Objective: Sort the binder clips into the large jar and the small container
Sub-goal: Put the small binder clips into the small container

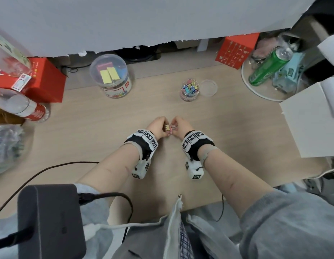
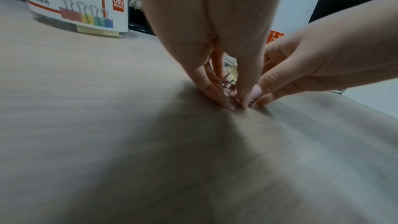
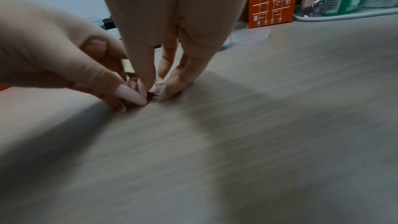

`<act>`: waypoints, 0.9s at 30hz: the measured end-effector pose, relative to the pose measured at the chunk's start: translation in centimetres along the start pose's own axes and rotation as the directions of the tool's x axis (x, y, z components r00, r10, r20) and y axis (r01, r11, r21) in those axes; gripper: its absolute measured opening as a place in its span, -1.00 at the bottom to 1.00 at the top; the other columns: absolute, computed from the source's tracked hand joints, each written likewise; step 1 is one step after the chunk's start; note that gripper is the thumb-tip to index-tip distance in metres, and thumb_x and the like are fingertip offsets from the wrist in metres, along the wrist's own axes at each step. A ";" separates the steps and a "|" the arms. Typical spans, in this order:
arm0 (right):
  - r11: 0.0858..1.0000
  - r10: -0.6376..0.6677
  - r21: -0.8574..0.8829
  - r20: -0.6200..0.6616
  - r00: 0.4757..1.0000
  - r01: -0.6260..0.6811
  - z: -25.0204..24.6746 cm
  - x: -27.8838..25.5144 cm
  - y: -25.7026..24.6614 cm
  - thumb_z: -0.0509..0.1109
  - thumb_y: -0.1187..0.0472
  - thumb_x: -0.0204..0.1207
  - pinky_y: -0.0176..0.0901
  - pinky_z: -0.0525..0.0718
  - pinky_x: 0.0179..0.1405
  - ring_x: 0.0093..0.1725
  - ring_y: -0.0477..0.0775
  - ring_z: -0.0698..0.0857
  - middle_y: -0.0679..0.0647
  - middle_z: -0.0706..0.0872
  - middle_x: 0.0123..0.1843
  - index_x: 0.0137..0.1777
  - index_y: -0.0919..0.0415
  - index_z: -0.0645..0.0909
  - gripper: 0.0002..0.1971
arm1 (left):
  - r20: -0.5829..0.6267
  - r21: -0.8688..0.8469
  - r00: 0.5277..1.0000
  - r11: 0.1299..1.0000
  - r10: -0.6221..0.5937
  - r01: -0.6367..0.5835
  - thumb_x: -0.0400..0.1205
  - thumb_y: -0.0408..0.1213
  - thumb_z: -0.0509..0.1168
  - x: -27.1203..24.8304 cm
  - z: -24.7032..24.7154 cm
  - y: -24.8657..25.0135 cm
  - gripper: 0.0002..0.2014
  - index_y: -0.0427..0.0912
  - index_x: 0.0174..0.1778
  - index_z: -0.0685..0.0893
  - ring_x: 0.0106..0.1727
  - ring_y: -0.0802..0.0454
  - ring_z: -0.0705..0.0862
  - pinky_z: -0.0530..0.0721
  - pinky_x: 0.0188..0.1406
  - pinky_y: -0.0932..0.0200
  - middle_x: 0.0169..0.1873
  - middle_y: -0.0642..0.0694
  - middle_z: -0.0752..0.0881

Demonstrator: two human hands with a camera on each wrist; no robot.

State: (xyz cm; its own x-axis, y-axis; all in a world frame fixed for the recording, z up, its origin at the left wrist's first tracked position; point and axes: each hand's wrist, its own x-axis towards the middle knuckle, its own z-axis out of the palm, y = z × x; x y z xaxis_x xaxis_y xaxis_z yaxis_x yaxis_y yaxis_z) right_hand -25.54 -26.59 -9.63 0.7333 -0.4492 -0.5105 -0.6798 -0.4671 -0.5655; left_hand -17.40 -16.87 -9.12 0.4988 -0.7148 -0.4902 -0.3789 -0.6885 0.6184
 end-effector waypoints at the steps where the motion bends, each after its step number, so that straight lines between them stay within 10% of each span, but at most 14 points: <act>1: 1.000 -0.004 -0.001 0.003 1.000 0.004 0.0 0.0 -0.1 0.42 0.35 0.43 -0.05 0.49 0.20 0.24 0.31 0.59 0.37 0.60 0.24 0.18 0.39 0.52 -0.67 | 0.006 0.010 1.000 1.000 0.000 -0.001 0.40 -0.40 0.47 0.0 -0.1 0.0 -0.58 -0.42 0.13 0.53 0.14 -0.29 0.62 0.50 0.06 0.10 0.12 -0.40 0.62; 9: 0.996 0.003 0.084 -0.014 1.000 -0.002 0.2 0.3 0.3 0.40 0.42 0.42 -0.13 0.51 -0.02 -0.13 0.05 0.52 0.11 0.53 -0.08 0.15 0.31 0.47 -0.69 | -0.043 -0.001 0.999 1.000 0.015 -0.015 0.39 -0.42 0.43 -0.2 0.4 -0.1 -0.60 -0.42 0.11 0.52 0.14 -0.24 0.56 0.41 0.07 0.18 0.05 -0.34 0.53; 15: 0.990 -0.019 0.138 -0.006 1.000 0.019 0.1 0.2 0.9 0.40 0.42 0.42 -0.11 0.57 -0.15 -0.38 0.06 0.56 -0.09 0.52 -0.44 -0.35 -0.05 0.38 -0.64 | -0.090 -0.075 0.995 0.996 0.047 -0.054 0.38 -0.45 0.44 -0.3 0.2 0.0 -0.66 -0.37 0.04 0.55 -0.02 -0.24 0.64 0.53 -0.05 0.12 -0.02 -0.39 0.68; 27: 0.919 -0.071 0.356 -0.276 0.959 0.170 -6.0 1.1 -0.8 0.36 0.41 0.47 -0.23 0.55 -0.12 -0.22 0.01 0.54 0.01 0.57 -0.25 0.09 0.39 0.59 -0.80 | -0.281 -0.296 0.960 0.951 0.005 -0.092 0.46 -0.44 0.42 2.1 -3.0 5.1 -0.67 -0.41 0.12 0.57 -0.40 0.24 0.49 0.45 -0.40 0.57 -0.41 0.12 0.54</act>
State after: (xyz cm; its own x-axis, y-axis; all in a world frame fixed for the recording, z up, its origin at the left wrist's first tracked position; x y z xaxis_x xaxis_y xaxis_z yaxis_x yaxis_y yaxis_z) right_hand -24.26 -31.30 -5.84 0.7465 -0.6079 -0.2706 -0.4943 -0.2344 -0.8371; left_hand -15.93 -21.57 -5.13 0.6958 -0.6551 -0.2946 -0.1756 -0.5528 0.8146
